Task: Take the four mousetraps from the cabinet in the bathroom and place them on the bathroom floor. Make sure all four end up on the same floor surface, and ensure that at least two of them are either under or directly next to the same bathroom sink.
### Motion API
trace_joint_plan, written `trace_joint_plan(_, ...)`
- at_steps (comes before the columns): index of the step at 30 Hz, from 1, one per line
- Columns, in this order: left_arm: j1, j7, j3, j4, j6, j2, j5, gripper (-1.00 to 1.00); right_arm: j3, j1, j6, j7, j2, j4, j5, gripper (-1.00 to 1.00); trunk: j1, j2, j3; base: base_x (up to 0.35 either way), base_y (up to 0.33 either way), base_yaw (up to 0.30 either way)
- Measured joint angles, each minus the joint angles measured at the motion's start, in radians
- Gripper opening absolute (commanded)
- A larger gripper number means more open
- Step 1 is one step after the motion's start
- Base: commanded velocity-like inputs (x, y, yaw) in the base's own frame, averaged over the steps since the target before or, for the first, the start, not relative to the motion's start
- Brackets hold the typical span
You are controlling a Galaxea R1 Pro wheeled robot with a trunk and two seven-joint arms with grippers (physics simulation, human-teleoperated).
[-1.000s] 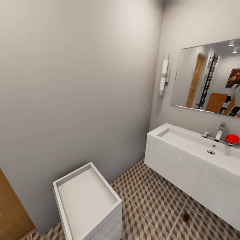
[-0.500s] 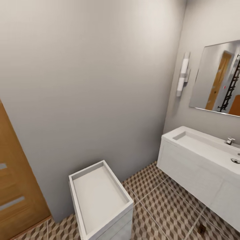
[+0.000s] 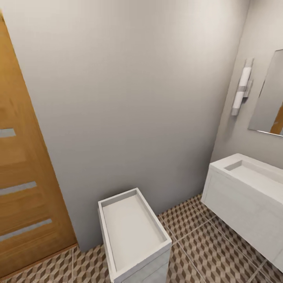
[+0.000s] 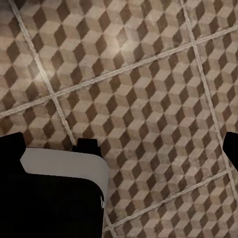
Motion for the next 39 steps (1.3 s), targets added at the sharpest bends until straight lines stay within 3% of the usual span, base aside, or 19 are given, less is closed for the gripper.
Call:
trace_joint_plan(7,0.000,0.000,0.000,0.000,0.000,0.000,0.000,1.00,0.000,0.000,0.001,0.000,0.000,0.000,0.000,1.00,0.000,0.000,0.000,0.000,0.000,0.241)
trace_joint_plan(18,0.000,0.000,0.000,0.001,0.000,0.000,0.000,1.00,0.000,0.000,-0.002,0.000,0.002,0.000,0.000,1.00,0.000,0.000,0.000,0.000,0.000,0.072)
trace_joint_plan(39,0.000,0.001,-0.003,-0.009,-0.004,0.011,-0.014,1.00,0.000,0.000,-0.002,0.000,0.002,0.000,0.000,1.00,0.000,0.000,0.000,0.000,0.000,0.272)
